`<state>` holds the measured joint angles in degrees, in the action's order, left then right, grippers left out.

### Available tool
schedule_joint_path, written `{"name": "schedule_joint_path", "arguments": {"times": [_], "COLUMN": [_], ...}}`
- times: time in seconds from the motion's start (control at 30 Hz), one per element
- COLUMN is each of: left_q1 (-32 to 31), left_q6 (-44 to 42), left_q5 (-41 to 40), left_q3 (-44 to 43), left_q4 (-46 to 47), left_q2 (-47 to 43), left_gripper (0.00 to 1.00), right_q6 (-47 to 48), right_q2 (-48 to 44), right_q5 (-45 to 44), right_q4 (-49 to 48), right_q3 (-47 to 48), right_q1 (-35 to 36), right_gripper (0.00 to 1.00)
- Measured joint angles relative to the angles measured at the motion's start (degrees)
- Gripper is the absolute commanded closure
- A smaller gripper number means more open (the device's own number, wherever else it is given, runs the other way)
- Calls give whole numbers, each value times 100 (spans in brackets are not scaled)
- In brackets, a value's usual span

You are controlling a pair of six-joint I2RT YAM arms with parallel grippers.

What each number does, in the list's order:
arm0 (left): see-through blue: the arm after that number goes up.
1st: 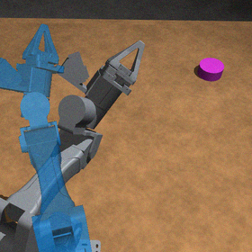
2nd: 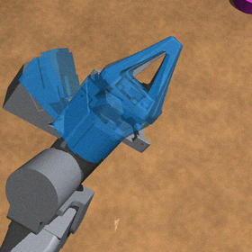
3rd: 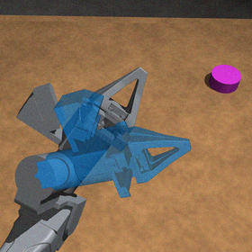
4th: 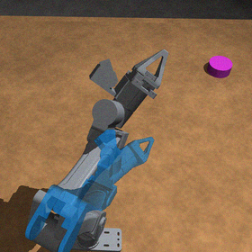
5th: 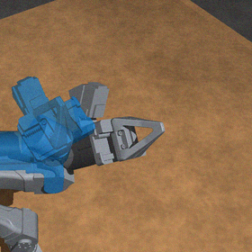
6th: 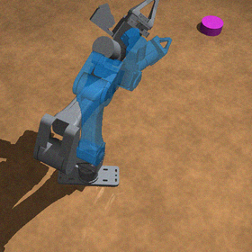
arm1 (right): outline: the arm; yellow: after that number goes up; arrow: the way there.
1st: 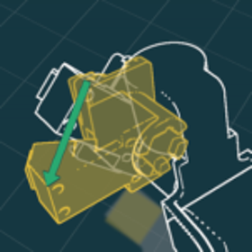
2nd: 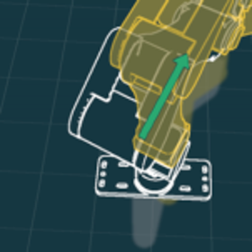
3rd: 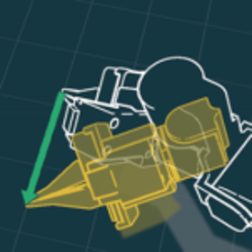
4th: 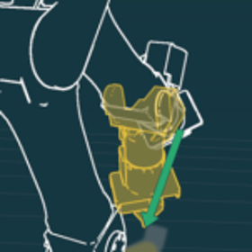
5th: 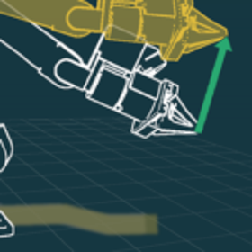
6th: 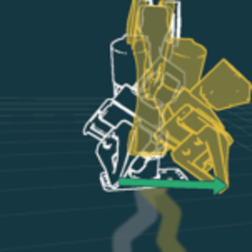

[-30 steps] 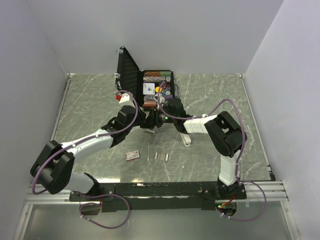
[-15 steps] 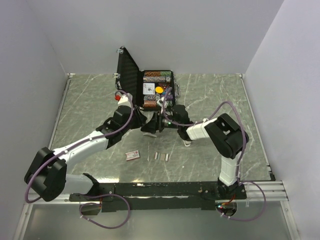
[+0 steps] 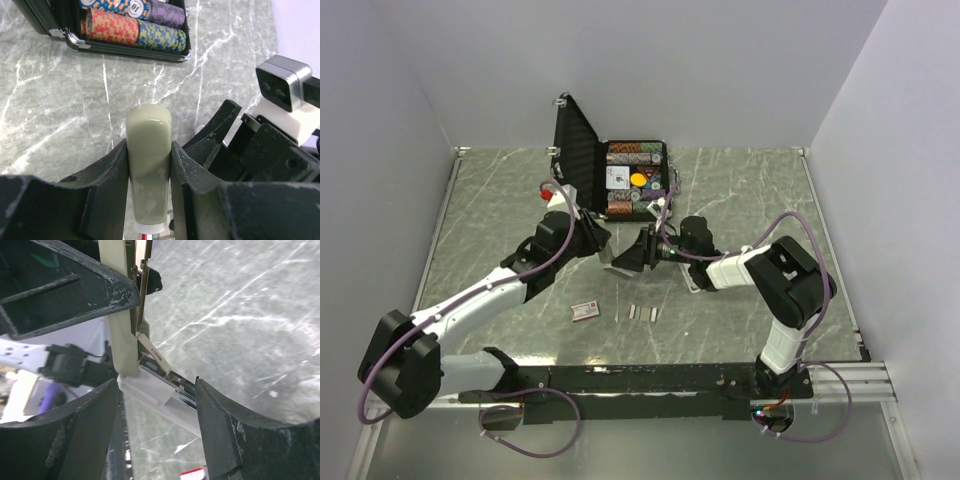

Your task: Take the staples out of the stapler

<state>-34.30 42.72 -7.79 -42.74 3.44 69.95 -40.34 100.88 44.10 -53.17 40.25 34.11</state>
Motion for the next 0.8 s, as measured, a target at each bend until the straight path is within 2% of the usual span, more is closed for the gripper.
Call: {"name": "schedule_joint_path", "arguments": {"times": [0.1,0.17,0.4,0.6,0.67,0.77,0.8], "left_q1": [11,17,55,92,96,98,98], "left_q6": [4,2,11,39,39,46,44], "left_q5": [72,114,214,267,297,354,356], "left_q3": [136,214,356,450,476,492,492], "left_q4": [68,136,297,507,535,533,529], "left_q2": [-179,-280,-420,-457,-461,-470,-490], "left_gripper": [99,100,99,99,99,99,99], "right_q6": [-310,-542,-1113,-1285,-1311,-1244,-1185], "right_q2": [11,46,144,247,302,308,280], "right_q5": [205,334,599,678,664,590,540], "right_q4": [-365,-647,-1285,-1388,-1403,-1314,-1213], "right_q3": [-103,-146,-138,-76,-72,-72,-72], "right_q1": [-39,-57,-74,-70,-72,-81,-90], "right_gripper": [33,37,68,75,82,100,100]}}
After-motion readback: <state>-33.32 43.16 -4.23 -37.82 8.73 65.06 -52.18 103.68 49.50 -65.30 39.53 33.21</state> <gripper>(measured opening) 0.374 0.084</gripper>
